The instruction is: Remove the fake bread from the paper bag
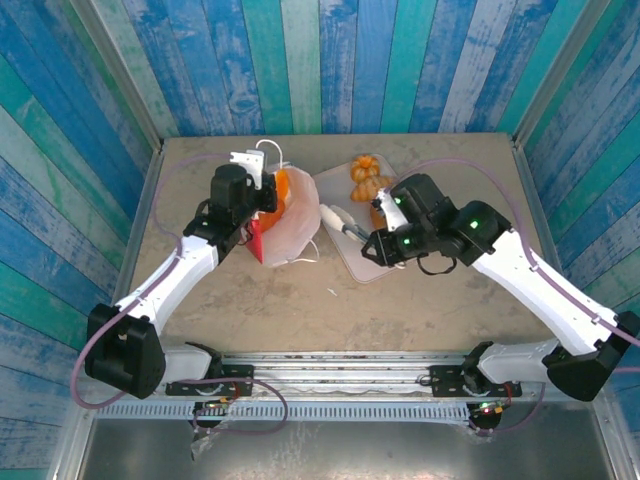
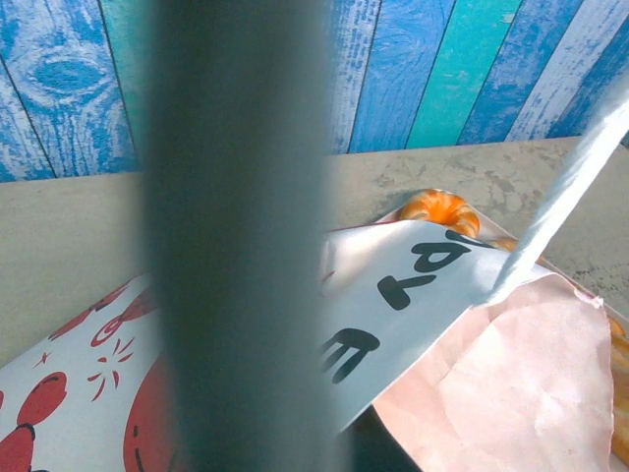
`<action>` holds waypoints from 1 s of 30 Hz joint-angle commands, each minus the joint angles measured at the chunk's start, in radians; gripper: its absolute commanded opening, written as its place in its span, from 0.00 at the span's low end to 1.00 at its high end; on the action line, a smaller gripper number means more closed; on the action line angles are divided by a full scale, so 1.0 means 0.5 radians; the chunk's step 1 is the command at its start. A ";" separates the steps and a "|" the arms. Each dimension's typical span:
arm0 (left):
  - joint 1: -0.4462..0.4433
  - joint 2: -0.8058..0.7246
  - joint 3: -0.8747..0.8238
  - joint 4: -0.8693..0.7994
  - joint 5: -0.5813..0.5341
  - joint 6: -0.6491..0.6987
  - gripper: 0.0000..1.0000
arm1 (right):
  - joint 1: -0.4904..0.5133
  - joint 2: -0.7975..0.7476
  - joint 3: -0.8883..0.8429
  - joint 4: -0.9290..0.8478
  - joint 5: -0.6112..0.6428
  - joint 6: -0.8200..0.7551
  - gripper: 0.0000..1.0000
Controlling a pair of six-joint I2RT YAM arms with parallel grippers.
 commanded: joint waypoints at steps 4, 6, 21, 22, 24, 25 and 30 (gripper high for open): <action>0.004 -0.114 -0.043 0.068 0.100 0.027 0.08 | 0.124 0.220 0.076 0.275 -0.093 0.011 0.36; 0.003 -0.121 -0.041 0.056 0.107 0.038 0.08 | 0.142 0.313 0.119 0.280 -0.041 -0.034 0.36; 0.002 -0.167 -0.034 -0.006 0.162 0.074 0.08 | 0.243 1.003 0.566 0.188 0.329 -0.131 0.40; 0.003 -0.167 -0.037 -0.004 0.162 0.069 0.08 | 0.243 1.031 0.585 0.189 0.331 -0.112 0.40; 0.002 -0.161 -0.037 0.000 0.162 0.066 0.08 | 0.243 1.078 0.618 0.195 0.336 -0.070 0.40; 0.001 -0.158 -0.040 0.002 0.162 0.061 0.08 | 0.243 1.100 0.632 0.201 0.324 -0.049 0.41; 0.003 -0.143 -0.048 0.022 0.157 0.046 0.08 | 0.245 1.178 0.643 0.292 0.239 0.084 0.43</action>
